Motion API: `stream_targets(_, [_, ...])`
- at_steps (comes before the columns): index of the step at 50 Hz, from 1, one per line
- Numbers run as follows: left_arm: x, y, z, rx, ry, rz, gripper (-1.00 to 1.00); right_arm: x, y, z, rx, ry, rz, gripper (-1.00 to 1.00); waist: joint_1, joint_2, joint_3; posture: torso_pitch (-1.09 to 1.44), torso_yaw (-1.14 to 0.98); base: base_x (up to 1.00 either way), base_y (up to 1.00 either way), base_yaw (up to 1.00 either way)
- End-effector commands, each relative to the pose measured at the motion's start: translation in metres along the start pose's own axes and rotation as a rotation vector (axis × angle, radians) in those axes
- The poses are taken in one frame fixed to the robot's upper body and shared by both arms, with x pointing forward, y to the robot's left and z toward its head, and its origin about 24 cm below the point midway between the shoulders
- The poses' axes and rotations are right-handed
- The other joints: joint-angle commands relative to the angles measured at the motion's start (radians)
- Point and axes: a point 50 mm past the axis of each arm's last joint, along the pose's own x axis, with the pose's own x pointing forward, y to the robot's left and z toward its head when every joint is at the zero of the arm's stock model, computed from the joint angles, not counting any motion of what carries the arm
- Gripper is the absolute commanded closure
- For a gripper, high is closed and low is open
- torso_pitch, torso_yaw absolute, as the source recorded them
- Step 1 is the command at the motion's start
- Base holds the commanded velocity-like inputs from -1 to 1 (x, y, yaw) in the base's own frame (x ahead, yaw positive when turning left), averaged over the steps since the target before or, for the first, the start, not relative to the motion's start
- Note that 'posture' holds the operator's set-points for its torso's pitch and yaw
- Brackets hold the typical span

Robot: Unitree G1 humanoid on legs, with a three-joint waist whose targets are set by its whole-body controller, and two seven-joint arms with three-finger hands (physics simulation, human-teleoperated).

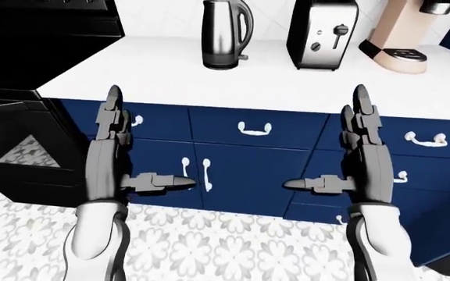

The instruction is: Press down the lever to turn on the electric kettle.

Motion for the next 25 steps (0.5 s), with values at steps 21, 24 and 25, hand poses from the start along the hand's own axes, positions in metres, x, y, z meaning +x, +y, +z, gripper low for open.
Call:
stream_targets(21, [0.0002,-0.0012,0.0085,-0.004,-0.063,-0.008,-1.0,0.0019,-0.0019,0.0107,-0.032,-0.056,-0.008,-1.0,-0.009,0.075,-0.014,0.0,0.0,0.15,0.0,0.0])
stream_targets(24, [-0.0009,-0.0012,0.009,-0.004,-0.063,-0.008,-1.0,0.0013,-0.0014,0.0118,-0.036,-0.057,-0.006,-1.0,-0.006,0.04,-0.007,0.0,0.0,0.15,0.0,0.0])
stream_targets(25, [-0.0009,-0.0011,0.0089,-0.004,-0.063,-0.008,-1.0,0.0012,-0.0014,0.0113,-0.036,-0.056,-0.006,-1.0,-0.004,0.021,-0.009,0.0,0.0,0.16,0.0,0.0])
